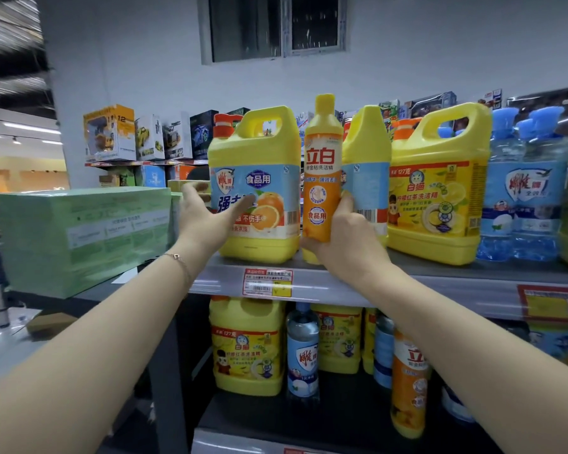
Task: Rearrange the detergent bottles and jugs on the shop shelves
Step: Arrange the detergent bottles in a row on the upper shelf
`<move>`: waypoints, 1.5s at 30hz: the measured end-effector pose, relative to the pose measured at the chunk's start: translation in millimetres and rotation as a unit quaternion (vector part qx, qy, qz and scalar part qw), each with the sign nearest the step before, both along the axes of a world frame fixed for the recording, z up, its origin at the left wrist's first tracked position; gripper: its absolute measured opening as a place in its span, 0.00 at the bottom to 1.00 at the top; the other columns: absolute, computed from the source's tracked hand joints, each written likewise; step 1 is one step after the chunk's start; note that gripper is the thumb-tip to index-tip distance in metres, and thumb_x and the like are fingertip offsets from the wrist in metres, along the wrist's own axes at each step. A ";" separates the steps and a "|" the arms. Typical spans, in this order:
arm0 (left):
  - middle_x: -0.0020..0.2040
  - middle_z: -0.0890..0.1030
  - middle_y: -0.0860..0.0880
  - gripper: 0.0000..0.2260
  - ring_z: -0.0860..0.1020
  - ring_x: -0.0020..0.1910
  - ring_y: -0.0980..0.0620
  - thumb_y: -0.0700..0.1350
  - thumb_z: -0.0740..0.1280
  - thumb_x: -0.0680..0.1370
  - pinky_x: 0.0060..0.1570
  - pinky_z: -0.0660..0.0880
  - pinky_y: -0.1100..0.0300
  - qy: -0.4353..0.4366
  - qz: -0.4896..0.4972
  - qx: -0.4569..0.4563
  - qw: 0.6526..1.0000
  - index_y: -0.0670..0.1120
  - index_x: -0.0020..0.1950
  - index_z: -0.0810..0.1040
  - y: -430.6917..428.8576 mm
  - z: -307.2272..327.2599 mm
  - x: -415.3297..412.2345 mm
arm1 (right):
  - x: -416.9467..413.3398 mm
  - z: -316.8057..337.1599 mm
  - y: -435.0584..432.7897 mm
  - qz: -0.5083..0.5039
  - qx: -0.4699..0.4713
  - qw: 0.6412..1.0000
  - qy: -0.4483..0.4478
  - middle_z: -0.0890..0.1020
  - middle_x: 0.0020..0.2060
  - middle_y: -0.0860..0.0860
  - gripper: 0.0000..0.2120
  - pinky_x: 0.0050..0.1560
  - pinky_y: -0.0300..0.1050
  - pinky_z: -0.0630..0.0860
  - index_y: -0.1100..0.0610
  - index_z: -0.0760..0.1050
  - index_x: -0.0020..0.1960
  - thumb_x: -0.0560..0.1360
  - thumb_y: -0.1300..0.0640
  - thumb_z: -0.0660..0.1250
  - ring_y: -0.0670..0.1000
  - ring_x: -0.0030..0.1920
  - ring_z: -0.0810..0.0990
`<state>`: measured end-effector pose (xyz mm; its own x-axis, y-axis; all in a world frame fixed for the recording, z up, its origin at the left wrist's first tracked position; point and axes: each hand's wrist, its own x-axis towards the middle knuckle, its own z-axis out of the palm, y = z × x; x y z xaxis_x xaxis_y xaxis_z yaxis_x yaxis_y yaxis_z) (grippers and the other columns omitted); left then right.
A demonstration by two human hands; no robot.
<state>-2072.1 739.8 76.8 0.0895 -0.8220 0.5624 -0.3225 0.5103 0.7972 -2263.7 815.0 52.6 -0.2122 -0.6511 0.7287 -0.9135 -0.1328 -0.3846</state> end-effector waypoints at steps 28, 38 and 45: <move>0.48 0.86 0.47 0.33 0.85 0.46 0.47 0.45 0.82 0.54 0.44 0.82 0.52 0.173 -0.248 0.087 0.949 0.44 0.58 0.79 -4.8 0.1 12.5 | 26.6 4.8 15.7 0.073 -0.032 0.993 0.085 0.78 0.53 0.54 0.24 0.45 0.47 0.77 0.58 0.66 0.65 0.76 0.45 0.65 0.55 0.50 0.79; 0.41 0.86 0.49 0.22 0.85 0.37 0.51 0.41 0.77 0.59 0.34 0.79 0.61 0.146 -0.307 0.021 0.940 0.44 0.53 0.81 66.7 25.9 33.1 | 35.7 46.3 35.3 0.321 0.039 0.936 -0.139 0.80 0.46 0.48 0.25 0.23 0.40 0.75 0.50 0.70 0.60 0.68 0.45 0.75 0.48 0.28 0.77; 0.48 0.86 0.49 0.28 0.85 0.45 0.50 0.47 0.81 0.58 0.42 0.81 0.57 0.083 -0.339 0.061 0.935 0.48 0.56 0.78 104.4 -23.4 -11.3 | -26.0 24.8 83.8 0.340 0.127 0.914 -0.182 0.84 0.45 0.57 0.22 0.23 0.45 0.75 0.54 0.77 0.54 0.63 0.52 0.77 0.63 0.34 0.77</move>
